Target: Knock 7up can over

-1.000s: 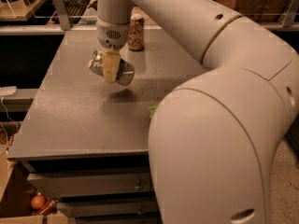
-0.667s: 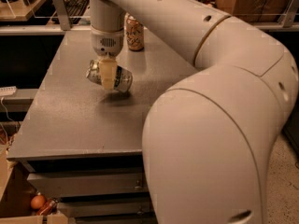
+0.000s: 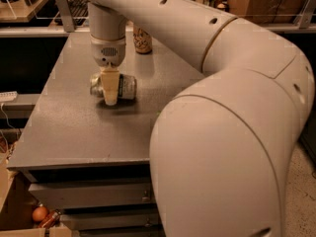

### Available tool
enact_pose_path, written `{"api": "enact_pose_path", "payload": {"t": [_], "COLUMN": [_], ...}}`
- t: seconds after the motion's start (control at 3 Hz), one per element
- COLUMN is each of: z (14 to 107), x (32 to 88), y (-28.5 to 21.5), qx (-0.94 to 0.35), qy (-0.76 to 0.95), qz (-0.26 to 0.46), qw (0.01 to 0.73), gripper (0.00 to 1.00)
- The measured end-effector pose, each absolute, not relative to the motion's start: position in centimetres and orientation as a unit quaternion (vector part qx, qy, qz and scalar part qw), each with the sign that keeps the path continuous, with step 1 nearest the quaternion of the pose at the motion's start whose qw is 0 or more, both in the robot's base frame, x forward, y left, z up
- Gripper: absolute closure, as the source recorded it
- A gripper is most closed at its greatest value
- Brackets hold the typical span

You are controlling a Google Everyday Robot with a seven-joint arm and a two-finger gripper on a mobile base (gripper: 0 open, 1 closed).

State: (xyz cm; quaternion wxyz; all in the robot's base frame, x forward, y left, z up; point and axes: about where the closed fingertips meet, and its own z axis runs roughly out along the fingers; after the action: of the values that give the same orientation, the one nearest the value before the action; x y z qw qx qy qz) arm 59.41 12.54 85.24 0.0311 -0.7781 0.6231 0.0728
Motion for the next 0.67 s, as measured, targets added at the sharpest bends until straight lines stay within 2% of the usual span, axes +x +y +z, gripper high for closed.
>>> {"api": "enact_pose_path", "payload": {"t": [0.33, 0.67], "z": [84.94, 85.32], "x": [59.01, 58.89], "y": [12.95, 12.93], "qx": [-0.782, -0.781], "qy": [0.618, 0.619], "qz": [0.076, 0.079], "qw": [0.029, 0.04], "gripper": [0.0, 0.0]}}
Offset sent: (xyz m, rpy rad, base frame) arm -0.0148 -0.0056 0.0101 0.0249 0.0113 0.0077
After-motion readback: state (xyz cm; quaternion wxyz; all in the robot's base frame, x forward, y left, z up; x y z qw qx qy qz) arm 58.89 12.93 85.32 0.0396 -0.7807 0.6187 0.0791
